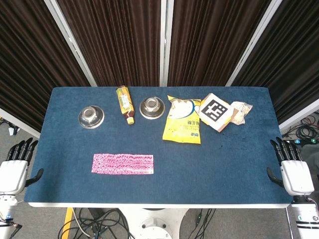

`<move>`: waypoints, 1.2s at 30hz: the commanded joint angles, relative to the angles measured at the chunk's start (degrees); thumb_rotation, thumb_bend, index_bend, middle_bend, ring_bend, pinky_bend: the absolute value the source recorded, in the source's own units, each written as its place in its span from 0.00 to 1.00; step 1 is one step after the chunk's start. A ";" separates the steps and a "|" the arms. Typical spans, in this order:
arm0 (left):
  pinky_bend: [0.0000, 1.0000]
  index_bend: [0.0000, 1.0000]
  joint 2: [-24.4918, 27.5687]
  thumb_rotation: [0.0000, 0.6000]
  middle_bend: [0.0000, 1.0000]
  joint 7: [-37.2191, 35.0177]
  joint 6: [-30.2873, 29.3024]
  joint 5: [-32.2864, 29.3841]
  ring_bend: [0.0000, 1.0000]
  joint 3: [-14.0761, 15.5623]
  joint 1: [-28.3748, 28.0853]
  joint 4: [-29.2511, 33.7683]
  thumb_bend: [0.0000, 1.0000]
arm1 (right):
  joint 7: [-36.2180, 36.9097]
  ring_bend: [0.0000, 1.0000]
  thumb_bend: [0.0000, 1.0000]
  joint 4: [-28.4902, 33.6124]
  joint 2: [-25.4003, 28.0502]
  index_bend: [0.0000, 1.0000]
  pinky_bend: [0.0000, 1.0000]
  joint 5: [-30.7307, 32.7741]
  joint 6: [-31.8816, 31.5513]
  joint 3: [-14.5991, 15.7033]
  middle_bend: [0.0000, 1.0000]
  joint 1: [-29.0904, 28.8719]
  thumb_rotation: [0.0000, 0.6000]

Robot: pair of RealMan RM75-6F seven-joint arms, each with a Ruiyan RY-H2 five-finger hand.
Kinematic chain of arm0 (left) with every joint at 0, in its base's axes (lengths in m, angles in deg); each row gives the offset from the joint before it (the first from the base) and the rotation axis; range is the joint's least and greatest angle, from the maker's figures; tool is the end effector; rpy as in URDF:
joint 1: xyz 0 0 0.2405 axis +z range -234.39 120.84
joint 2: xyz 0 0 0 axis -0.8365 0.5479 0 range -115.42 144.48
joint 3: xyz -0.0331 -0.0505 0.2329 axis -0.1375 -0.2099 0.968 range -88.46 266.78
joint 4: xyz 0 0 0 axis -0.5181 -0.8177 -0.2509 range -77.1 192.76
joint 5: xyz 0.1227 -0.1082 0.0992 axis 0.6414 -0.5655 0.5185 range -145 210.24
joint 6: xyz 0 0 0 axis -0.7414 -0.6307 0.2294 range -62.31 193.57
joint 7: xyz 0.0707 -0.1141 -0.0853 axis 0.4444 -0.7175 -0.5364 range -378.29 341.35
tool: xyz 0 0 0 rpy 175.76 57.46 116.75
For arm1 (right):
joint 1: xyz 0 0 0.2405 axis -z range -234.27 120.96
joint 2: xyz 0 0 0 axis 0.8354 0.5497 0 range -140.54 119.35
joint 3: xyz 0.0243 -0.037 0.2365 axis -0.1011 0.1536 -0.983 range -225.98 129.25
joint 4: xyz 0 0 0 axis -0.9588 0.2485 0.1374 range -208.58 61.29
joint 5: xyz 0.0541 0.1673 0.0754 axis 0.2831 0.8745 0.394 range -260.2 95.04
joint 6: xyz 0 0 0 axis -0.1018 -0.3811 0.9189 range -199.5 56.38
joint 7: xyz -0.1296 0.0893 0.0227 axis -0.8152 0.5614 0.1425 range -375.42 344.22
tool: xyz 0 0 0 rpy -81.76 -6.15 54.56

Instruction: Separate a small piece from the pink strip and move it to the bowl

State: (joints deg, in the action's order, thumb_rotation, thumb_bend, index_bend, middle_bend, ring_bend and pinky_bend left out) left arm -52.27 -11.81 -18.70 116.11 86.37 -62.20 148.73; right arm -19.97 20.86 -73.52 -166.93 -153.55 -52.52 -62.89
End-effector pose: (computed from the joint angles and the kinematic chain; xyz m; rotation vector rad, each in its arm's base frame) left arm -0.2960 0.1960 0.1578 -1.3931 -0.8560 -0.8125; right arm -0.2845 -0.2040 0.1695 1.4154 -0.8790 0.8521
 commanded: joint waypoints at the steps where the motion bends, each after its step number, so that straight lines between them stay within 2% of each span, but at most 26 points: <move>1: 0.10 0.03 -0.20 1.00 0.00 -0.22 0.12 -0.31 0.00 -0.22 -0.11 -0.07 0.28 | 0.09 0.00 0.30 -0.07 0.00 0.00 0.00 0.19 0.05 -0.10 0.00 -0.04 1.00; 8: 0.10 0.03 -0.54 1.00 0.00 -0.85 0.95 -0.08 0.00 -0.02 -0.51 -0.91 0.28 | 0.04 0.00 0.30 0.09 0.05 0.00 0.00 0.47 -0.02 -0.59 0.00 -0.34 1.00; 9: 0.12 0.03 -0.48 1.00 0.00 -0.79 1.15 -0.20 0.01 -0.04 -0.60 -0.94 0.28 | -0.04 0.00 0.30 0.10 0.01 0.00 0.00 0.48 0.05 -0.62 0.00 -0.40 1.00; 11: 0.30 0.03 -0.61 1.00 0.04 -0.71 1.02 -0.24 0.14 -0.41 -0.82 -0.86 0.29 | -0.28 0.00 0.30 0.08 -0.09 0.00 0.00 0.46 0.30 -0.63 0.00 -0.61 1.00; 12: 0.52 0.03 -0.75 1.00 0.16 -0.86 0.88 -0.16 0.34 -0.57 -0.91 -0.79 0.30 | -0.35 0.00 0.30 -0.01 -0.16 0.00 0.00 0.40 0.37 -0.63 0.00 -0.70 1.00; 13: 0.70 0.03 -0.85 1.00 0.34 -1.05 0.93 0.01 0.53 -0.57 -1.02 -0.73 0.32 | -0.46 0.00 0.30 -0.08 -0.18 0.00 0.00 0.34 0.53 -0.59 0.00 -0.80 1.00; 14: 0.83 0.03 -0.83 1.00 0.54 -1.17 1.43 0.42 0.69 -0.28 -1.27 -0.69 0.35 | -0.59 0.00 0.30 -0.12 -0.11 0.00 0.00 0.33 0.80 -0.55 0.00 -0.95 1.00; 16: 0.95 0.04 -0.76 1.00 0.81 -1.13 2.57 1.06 0.85 0.36 -1.73 -0.70 0.44 | -0.65 0.00 0.30 -0.26 -0.08 0.00 0.00 0.37 0.98 -0.65 0.00 -1.14 1.00; 18: 0.99 0.05 -0.71 1.00 0.90 -1.39 4.32 1.78 0.92 1.32 -2.34 -0.64 0.51 | -0.66 0.00 0.30 -0.40 -0.11 0.00 0.00 0.65 1.12 -0.76 0.00 -1.23 1.00; 20: 1.00 0.07 -0.65 1.00 0.93 -2.88 6.30 2.85 0.93 2.30 -3.18 -0.22 0.53 | -0.66 0.00 0.30 -0.31 -0.02 0.00 0.00 0.83 1.26 -0.75 0.00 -1.26 1.00; 24: 1.00 0.09 -1.99 1.00 0.95 -3.83 9.51 5.66 0.93 4.00 -5.12 -0.97 0.57 | -1.04 0.00 0.30 -0.03 0.31 0.00 0.00 0.94 1.22 -0.96 0.00 -1.42 1.00; 28: 1.00 0.10 -3.23 1.00 0.95 -1.72 15.42 6.65 0.93 5.99 -7.68 -1.27 0.59 | -1.05 0.00 0.30 0.36 0.77 0.00 0.00 1.02 0.79 -1.20 0.00 -1.37 1.00; 31: 1.00 0.10 -4.34 1.00 0.95 0.20 19.93 6.32 0.93 7.08 -9.49 -1.67 0.59 | -1.29 0.00 0.30 0.44 1.10 0.00 0.00 1.60 1.02 -1.39 0.00 -1.43 1.00; 36: 1.00 0.11 -7.81 1.00 0.95 4.90 24.57 3.41 0.93 6.86 -11.35 -2.57 0.59 | -1.67 0.00 0.30 0.79 1.30 0.00 0.00 2.34 1.47 -1.44 0.00 -1.52 1.00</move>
State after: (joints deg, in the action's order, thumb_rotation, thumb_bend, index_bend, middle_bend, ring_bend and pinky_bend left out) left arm -58.46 -8.55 3.86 120.95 93.02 -72.40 146.71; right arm -21.65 21.65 -72.22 -164.58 -152.07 -53.95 -64.41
